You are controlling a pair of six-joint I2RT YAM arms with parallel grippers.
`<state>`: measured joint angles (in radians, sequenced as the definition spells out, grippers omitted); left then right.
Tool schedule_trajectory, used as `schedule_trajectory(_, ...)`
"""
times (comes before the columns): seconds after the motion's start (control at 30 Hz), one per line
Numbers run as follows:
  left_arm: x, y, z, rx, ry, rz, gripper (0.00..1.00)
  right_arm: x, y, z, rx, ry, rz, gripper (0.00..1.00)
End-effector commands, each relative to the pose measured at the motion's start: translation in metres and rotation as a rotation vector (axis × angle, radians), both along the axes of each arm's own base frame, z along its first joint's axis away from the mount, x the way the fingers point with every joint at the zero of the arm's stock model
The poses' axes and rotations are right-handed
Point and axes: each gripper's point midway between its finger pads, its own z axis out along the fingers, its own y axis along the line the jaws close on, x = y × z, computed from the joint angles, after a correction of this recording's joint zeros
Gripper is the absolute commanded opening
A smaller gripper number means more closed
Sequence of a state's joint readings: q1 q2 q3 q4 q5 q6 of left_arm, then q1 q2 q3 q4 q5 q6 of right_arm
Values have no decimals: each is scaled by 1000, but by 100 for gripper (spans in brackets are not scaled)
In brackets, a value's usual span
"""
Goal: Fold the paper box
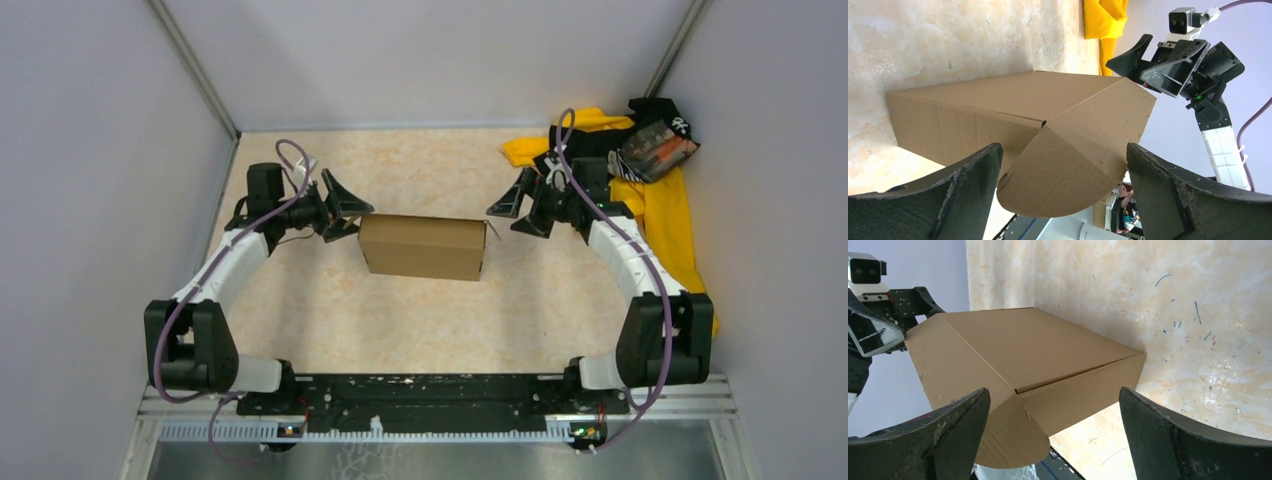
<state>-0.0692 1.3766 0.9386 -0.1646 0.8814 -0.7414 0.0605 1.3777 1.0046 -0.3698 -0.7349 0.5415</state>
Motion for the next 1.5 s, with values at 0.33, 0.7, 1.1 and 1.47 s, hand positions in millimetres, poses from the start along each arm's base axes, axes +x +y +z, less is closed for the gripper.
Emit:
schedule_trajectory(0.33,1,16,-2,82,-59,37,99,15,-12,19,-24,-84,-25,99)
schedule_trajectory(0.7,8,28,21,98,-162,103,99,14,-17,11,-42,-73,-45,99)
schedule_trajectory(1.1,3,36,42,141,-249,149,99,10,-23,13,-75,-83,-65,99)
schedule_trajectory(1.47,0,45,51,175,-297,186,99,5,-31,17,-130,-109,-95,99)
